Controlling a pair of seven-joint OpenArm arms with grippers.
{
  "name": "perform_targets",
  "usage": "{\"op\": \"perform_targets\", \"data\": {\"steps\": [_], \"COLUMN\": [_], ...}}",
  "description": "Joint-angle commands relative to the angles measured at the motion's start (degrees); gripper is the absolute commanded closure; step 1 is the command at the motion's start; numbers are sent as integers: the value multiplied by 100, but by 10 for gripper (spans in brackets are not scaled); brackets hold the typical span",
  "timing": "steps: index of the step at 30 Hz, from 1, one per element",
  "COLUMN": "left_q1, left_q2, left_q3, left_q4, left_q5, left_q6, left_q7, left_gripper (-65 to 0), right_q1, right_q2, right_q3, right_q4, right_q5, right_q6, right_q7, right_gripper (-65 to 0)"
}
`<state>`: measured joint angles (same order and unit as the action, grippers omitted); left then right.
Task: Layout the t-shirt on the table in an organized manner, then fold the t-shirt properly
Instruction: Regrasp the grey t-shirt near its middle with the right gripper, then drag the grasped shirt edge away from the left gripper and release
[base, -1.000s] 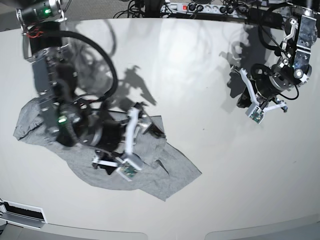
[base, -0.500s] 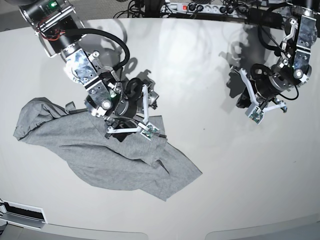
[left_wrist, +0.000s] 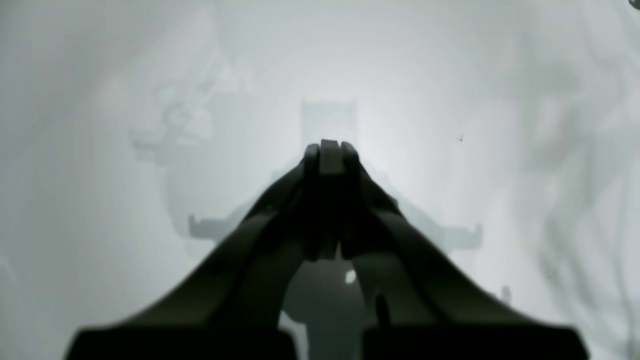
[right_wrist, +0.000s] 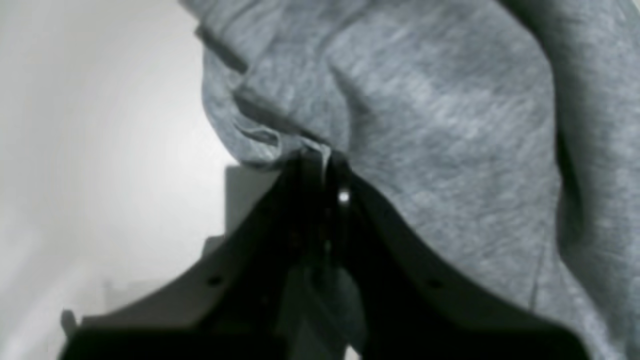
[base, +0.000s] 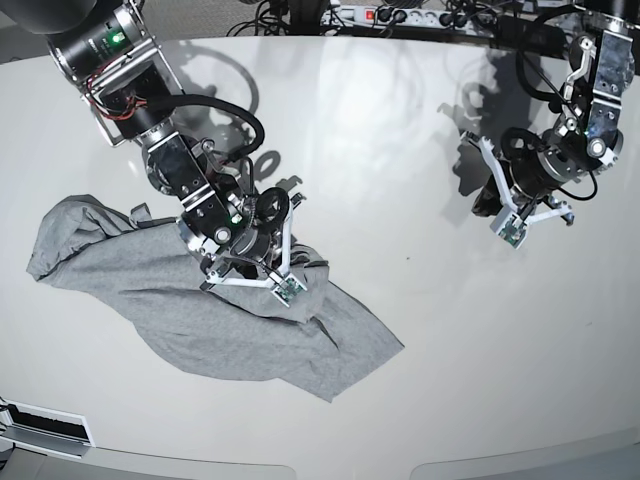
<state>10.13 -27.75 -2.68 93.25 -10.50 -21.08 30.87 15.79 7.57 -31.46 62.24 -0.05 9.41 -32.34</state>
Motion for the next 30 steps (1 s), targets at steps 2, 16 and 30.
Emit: {"op": "perform_targets", "data": {"steps": [2,16,30], "left_q1": [-50,-48,-48], "left_q2": [-81,-116,-116], "left_q3": [-46,-46,-50], "left_q4": [81,81,81], "left_q5": [-55,-50,94], "left_q6": [26,24,28], "left_q7": [-149,-122,-125], "left_gripper": [0,0,0], "right_q1": [203,-1084,-3423], "right_q2": [9,1725,2481], "right_q3": [28,1360,4601], "right_q4": [299,6181,7276], "right_q5": [-20,328,2787], "right_q6": [138,282,2166], "right_q7": [-365,-1091,-2750], "right_gripper": [0,0,0]}}
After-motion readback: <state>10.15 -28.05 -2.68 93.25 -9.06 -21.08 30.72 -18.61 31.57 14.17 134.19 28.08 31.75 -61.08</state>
